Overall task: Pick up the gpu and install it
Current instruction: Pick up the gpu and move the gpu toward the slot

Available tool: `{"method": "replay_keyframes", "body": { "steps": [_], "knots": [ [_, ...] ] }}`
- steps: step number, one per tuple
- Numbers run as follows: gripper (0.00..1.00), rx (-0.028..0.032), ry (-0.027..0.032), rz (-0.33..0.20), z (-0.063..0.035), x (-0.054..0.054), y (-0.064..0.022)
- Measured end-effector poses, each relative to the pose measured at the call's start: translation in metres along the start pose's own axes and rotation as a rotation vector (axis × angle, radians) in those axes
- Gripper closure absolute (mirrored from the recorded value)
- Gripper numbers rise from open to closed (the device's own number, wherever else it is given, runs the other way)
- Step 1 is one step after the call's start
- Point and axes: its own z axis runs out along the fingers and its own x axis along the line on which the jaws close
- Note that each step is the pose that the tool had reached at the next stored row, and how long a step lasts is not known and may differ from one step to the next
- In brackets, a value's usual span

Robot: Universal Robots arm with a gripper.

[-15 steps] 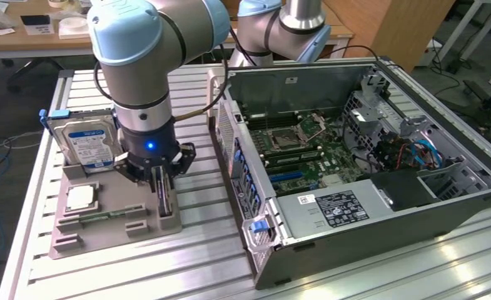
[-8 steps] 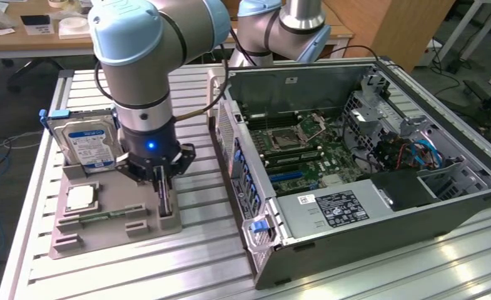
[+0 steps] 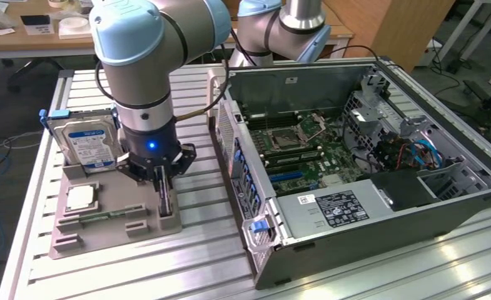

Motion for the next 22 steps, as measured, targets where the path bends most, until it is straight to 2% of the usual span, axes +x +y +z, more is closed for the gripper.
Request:
{"method": "replay_keyframes", "body": {
  "steps": [2, 4, 15, 18, 22],
  "knots": [
    [0.67, 0.0, 0.0001, 0.0, 0.0, 0.0, 0.0],
    [0.72, 0.0, 0.0, 0.0, 0.0, 0.0, 0.0],
    [0.72, -0.0001, -0.0002, 0.0, -0.0001, 0.0, 0.0],
    [0.72, 0.0001, 0.0001, 0.0, -0.005, 0.0, 0.0],
    [0.72, 0.0, 0.0, 0.0, -0.0172, 0.0, 0.0001]
  ]
}}
